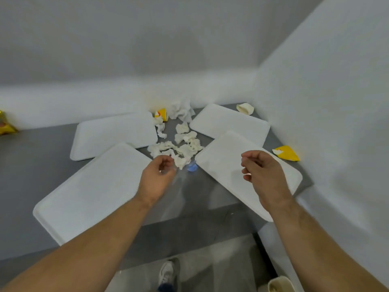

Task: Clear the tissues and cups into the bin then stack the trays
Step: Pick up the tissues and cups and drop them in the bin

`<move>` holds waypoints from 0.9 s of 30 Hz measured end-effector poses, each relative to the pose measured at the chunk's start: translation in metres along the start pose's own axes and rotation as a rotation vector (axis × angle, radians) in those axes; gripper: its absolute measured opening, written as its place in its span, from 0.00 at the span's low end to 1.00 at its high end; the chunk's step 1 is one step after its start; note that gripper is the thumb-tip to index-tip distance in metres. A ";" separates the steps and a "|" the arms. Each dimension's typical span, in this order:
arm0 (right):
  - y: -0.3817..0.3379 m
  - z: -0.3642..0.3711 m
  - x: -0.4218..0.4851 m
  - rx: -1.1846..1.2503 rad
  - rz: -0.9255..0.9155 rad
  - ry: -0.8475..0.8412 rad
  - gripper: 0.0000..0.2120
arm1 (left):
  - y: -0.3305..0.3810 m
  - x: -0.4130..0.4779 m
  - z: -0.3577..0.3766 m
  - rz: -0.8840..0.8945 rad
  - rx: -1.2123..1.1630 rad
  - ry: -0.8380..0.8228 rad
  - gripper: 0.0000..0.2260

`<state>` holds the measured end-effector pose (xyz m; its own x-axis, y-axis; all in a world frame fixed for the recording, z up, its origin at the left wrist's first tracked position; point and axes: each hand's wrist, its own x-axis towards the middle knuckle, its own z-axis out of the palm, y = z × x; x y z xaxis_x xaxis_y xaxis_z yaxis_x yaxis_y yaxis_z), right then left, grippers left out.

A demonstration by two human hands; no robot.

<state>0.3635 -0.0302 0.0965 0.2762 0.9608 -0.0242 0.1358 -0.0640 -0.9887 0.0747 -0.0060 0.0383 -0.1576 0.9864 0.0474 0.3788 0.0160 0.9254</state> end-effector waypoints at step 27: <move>0.077 0.193 0.114 -1.026 -0.197 -0.257 0.30 | -0.114 0.198 -0.011 0.337 1.020 -0.543 0.30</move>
<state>0.2217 0.1260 -0.0111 -0.0299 0.9992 -0.0266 0.9226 0.0173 -0.3854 -0.0096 0.1853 -0.0532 0.3996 0.9022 -0.1622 0.9128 -0.3752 0.1615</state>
